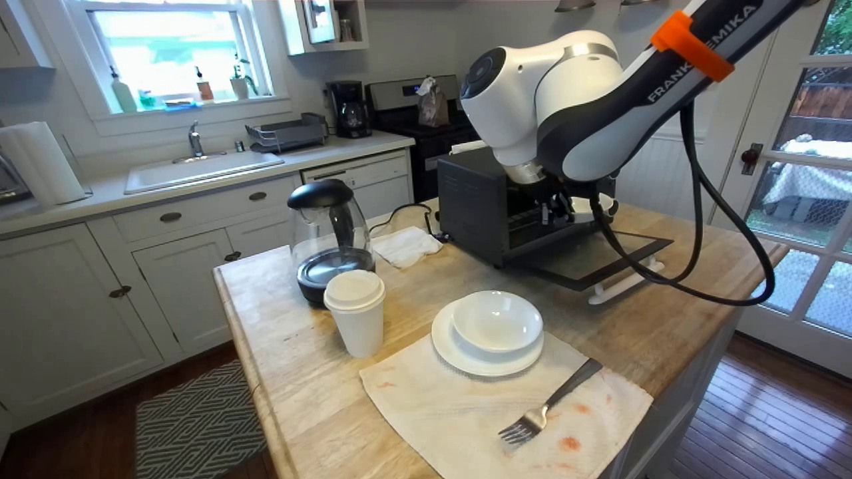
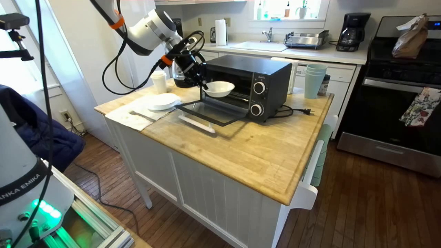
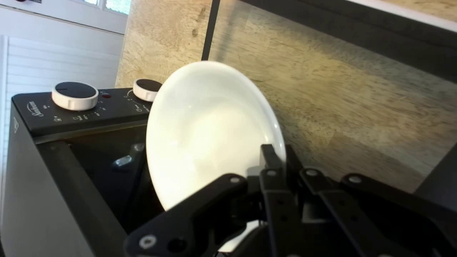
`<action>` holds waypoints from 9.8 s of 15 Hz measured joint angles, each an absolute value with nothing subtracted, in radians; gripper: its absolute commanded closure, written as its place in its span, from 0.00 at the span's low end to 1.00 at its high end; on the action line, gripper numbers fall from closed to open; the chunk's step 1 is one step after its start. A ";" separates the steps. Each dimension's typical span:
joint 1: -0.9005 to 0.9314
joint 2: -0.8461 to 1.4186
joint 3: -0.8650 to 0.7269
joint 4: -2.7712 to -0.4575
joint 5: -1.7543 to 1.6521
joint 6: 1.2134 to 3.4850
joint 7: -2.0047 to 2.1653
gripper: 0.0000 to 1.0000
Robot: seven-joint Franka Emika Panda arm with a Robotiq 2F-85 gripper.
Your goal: Pick up the white bowl from the oven tray and put it on the white bowl on the white plate, close the oven door fully
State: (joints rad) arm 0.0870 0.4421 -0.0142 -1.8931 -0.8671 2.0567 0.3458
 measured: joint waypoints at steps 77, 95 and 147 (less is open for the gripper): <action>0.267 0.376 0.217 -2.116 -0.771 2.268 0.114 0.13; 0.261 0.358 0.154 -2.111 -0.790 2.306 0.072 0.00; 0.257 0.551 0.058 -1.960 -1.074 1.861 0.564 0.00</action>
State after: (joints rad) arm 0.2568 0.5510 0.0578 -1.9601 -1.0743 1.8610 0.5637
